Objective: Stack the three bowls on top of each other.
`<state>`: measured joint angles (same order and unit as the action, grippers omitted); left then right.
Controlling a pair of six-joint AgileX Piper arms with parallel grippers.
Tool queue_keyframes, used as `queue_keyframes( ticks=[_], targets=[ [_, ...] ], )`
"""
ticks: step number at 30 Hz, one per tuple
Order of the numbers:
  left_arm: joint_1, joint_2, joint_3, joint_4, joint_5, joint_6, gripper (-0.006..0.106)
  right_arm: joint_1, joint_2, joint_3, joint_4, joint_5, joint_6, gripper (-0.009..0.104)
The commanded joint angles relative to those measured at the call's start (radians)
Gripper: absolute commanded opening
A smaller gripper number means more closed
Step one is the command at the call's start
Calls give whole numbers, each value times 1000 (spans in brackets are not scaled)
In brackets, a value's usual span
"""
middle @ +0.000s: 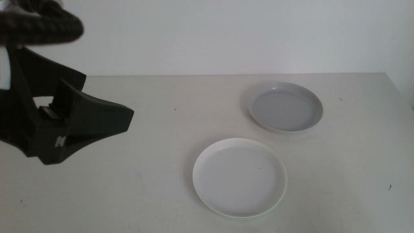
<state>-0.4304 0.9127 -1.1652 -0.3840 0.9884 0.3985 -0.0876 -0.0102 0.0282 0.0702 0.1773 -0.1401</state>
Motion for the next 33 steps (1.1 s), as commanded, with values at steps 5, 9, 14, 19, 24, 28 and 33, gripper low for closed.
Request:
queue_keyframes(
  ticks=[5,9,14,19,24,28,33],
  targets=[
    [1,-5,-32,-28,-49,-8,105,-7,-1,-78,-8,5,-4,62],
    [1,-5,-32,-28,-49,-8,105,-7,60,-188,-9,138,-4,62],
    [1,-5,-32,-27,-49,-8,105,-7,176,-353,-8,225,-4,62],
    [1,-5,-32,-27,-49,-8,105,-7,333,-521,14,336,-4,62],
    [1,-5,-32,-27,-49,-8,105,-7,500,-698,21,468,-4,62],
    [1,-5,-32,-27,-49,-8,105,-7,672,-868,24,617,-4,62],
    [1,-5,-32,-27,-49,-8,105,-7,856,-1088,77,757,-4,62]
  ],
)
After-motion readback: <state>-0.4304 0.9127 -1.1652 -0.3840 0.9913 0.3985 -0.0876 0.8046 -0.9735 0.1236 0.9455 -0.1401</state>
